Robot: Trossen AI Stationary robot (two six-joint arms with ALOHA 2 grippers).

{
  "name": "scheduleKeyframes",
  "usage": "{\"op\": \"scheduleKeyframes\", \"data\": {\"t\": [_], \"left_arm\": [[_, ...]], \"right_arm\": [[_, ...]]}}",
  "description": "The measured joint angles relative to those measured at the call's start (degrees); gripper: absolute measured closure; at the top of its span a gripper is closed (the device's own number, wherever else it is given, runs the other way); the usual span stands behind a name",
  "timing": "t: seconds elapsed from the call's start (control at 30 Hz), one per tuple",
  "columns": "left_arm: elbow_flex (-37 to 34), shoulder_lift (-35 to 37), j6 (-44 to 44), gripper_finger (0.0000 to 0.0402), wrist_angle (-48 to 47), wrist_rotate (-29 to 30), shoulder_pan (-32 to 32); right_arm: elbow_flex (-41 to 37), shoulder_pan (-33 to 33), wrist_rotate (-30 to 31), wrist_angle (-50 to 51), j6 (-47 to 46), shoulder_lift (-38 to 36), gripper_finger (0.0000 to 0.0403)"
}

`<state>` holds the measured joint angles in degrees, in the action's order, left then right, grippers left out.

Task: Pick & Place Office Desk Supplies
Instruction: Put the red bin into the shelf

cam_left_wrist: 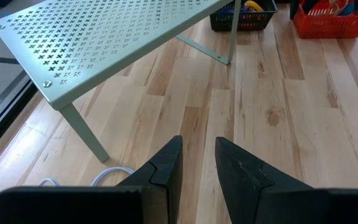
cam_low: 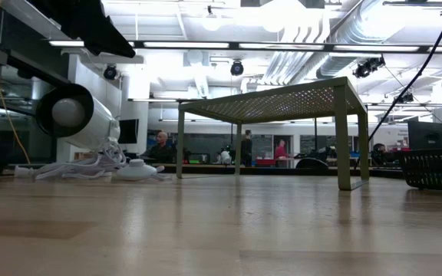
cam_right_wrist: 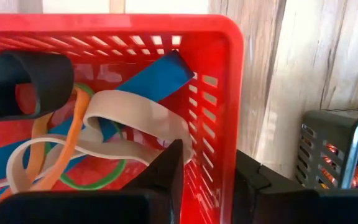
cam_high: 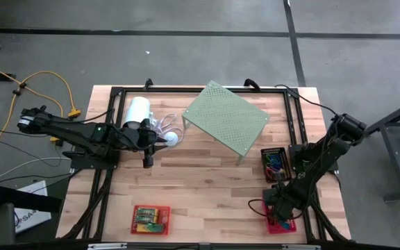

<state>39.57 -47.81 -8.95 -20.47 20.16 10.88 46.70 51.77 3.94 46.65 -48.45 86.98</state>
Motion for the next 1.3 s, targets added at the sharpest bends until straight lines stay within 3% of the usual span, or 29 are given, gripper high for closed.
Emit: {"op": "scheduleKeyframes", "data": {"t": [0.4, 0.77, 0.93, 1.3], "left_arm": [[0.0, 0.0, 0.0, 0.0313, 0.0, 0.0, 0.0], [0.0, 0.0, 0.0, 0.0313, 0.0, 0.0, 0.0], [0.0, 0.0, 0.0, 0.0313, 0.0, 0.0, 0.0], [0.0, 0.0, 0.0, 0.0313, 0.0, 0.0, 0.0]], "right_arm": [[0.1, 0.0, -3.2, -1.0, -0.9, 0.0, 0.0395], [1.7, -0.1, -5.7, -0.9, -5.8, -0.1, 0.0400], [6.3, -1.2, -5.6, 2.0, -5.6, -0.1, 0.0401], [24.0, -6.7, -5.5, 20.0, -0.3, -0.5, 0.0401]]}}
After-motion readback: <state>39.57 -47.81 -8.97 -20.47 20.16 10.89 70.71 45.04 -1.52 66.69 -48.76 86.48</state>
